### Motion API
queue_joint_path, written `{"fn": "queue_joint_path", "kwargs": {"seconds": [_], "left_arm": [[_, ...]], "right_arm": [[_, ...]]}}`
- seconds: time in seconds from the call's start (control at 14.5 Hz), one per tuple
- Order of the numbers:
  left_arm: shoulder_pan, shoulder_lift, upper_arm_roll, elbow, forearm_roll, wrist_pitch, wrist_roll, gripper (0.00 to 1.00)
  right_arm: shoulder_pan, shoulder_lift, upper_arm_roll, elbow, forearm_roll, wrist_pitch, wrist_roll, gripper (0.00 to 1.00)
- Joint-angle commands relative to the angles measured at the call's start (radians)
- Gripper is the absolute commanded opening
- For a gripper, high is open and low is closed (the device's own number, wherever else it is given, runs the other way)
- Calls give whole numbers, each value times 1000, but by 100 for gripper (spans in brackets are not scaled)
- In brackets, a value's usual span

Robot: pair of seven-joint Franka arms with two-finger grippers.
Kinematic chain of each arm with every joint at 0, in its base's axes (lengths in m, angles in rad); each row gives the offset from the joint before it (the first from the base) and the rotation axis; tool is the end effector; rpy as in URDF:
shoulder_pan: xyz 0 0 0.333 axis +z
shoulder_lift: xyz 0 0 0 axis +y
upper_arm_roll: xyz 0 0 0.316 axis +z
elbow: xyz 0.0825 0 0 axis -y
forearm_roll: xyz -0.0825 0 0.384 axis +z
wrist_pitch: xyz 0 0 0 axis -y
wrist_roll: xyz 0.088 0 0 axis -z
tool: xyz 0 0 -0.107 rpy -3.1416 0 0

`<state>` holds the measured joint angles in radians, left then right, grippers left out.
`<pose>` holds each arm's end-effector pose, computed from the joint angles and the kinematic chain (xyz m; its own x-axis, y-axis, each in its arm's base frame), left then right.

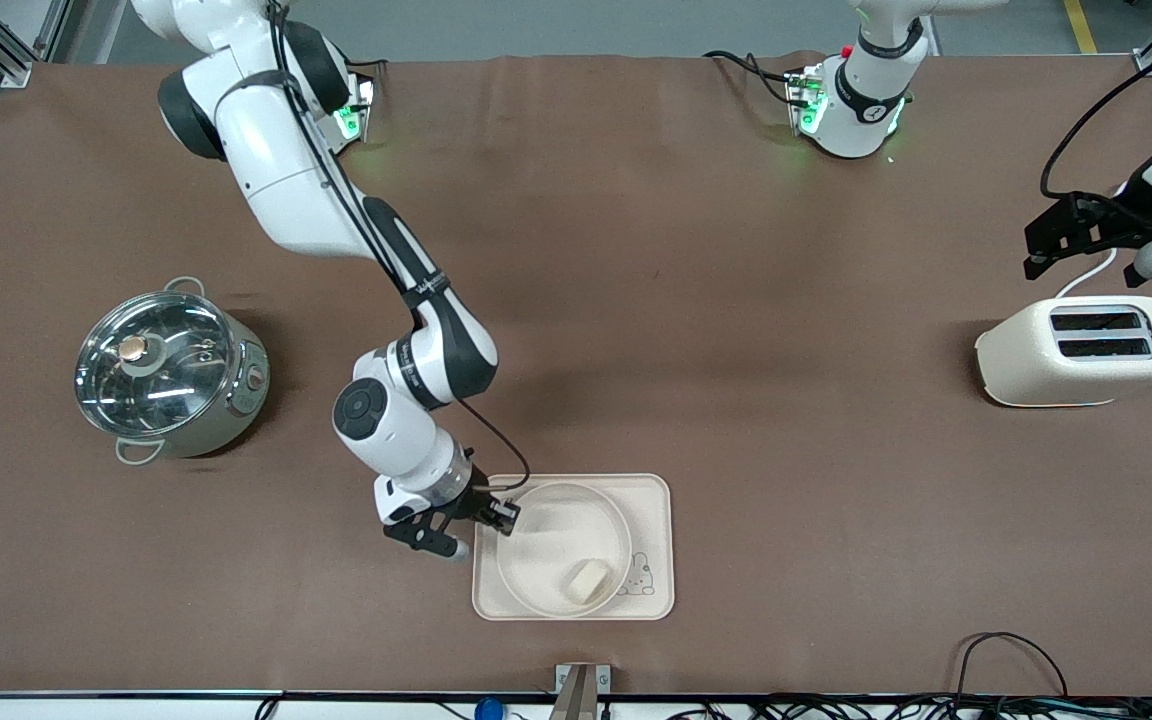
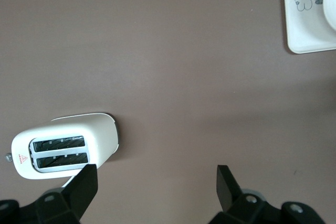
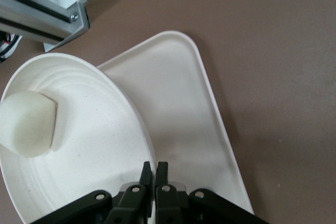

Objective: Place bun in plate and plate on tray
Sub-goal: 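Lower the plate onto the tray and open the right gripper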

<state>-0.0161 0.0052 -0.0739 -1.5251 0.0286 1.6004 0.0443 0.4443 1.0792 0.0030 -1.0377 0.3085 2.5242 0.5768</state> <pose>0.5578 -0.0472 0.6460 0.9885 -0.1345 0.0687 -0.1326 -0.9907 -0.0313 0.7333 0.3474 0.2167 0.9154 -0.3690 0.1610 -0.2756 -0.8659 -0.4173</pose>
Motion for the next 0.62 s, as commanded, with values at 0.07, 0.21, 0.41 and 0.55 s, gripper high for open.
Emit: {"fn": "queue_joint_path", "kwargs": {"seconds": [0.07,0.21,0.41,0.55], "left_arm": [[-7,27,0,22,4,10,-1,100],[-1,27,-3,19,-7,9,-6,100],[-1,27,-3,22,-9,13,-9,100],[1,27,-1,22,-15,13,-9,100]], "right_arm": [[-12,51,15,67,-5,-16,-11,0],[-1,62,15,65,-5,-15,-9,0],[2,62,15,57,-5,-16,-8,0],[4,62,17,56,-3,-19,-6,1]]}}
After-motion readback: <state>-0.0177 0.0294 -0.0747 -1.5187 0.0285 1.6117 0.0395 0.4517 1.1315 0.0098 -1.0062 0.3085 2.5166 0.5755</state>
